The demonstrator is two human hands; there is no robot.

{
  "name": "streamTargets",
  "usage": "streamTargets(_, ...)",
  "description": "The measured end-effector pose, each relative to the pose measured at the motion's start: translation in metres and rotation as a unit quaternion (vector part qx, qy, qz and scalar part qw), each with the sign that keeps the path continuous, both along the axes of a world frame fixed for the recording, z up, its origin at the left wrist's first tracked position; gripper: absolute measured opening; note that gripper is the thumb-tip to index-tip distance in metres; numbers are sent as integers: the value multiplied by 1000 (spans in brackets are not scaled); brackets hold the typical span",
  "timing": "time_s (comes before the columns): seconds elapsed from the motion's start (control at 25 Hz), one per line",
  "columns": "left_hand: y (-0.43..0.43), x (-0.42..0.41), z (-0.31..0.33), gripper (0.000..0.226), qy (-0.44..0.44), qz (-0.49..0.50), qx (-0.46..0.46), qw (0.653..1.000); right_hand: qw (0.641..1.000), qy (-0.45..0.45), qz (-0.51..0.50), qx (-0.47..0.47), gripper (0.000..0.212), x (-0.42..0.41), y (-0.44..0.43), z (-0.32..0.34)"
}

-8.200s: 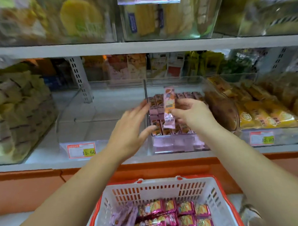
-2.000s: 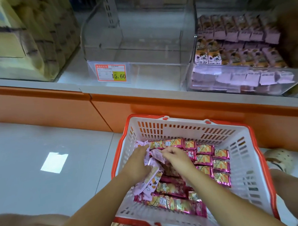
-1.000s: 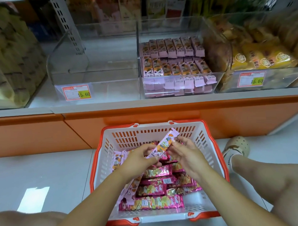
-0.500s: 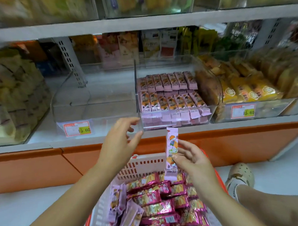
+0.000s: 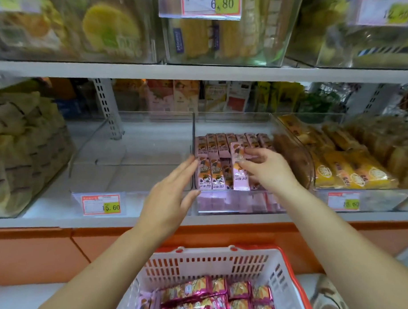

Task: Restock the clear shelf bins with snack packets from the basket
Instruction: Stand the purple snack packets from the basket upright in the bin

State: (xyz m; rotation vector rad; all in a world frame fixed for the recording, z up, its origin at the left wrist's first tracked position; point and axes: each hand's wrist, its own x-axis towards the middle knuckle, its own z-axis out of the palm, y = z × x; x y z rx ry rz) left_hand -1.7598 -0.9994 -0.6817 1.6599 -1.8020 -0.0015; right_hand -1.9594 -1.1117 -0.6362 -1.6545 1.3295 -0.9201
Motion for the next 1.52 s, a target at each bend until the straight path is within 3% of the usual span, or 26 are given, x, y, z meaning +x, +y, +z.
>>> streamTargets(0.24,-1,3,1,64,-31,5,-4,1000,978,208,17,-10,40,24,-18,-14)
streamTargets(0.52,0,2,4,67,-47,7,26,999,969,244,43,0,44,23,-11,-13)
streamTargets(0.6,4,3,2,68,-49,5,33,998,972,217,13,-84,46,24,3,-12)
streamTargets(0.68,18,7,-2,63,-72,10,-7,997,966,124,-11,-228,44,22,32,-13)
streamTargets(0.76,41,12,-7,51,-94,15,-66,993,944,50,38,-324,38,19,68,-22)
streamTargets(0.8,56,14,-13,47,-98,15,-71,993,938,54,86,-332,35,19,88,-33)
streamTargets(0.88,86,15,-31,45,-84,8,4,996,928,145,201,-280,34,23,119,-71)
streamTargets(1.0,135,21,-91,49,-43,-9,255,966,864,354,353,-52,35,28,155,-161)
streamTargets(1.08,166,24,-136,52,-68,-31,406,911,821,392,410,69,40,28,176,-219)
streamTargets(1.16,187,20,-173,52,-65,-21,484,872,832,354,404,139,47,32,195,-260)
streamTargets(1.28,196,7,-202,59,-17,36,503,863,857,311,389,129,60,52,211,-293)
streamTargets(1.4,201,-1,-222,68,30,65,535,842,816,378,433,61,69,69,219,-305)
streamTargets(1.52,206,-2,-236,69,45,65,552,830,806,415,422,-26,58,69,214,-302)
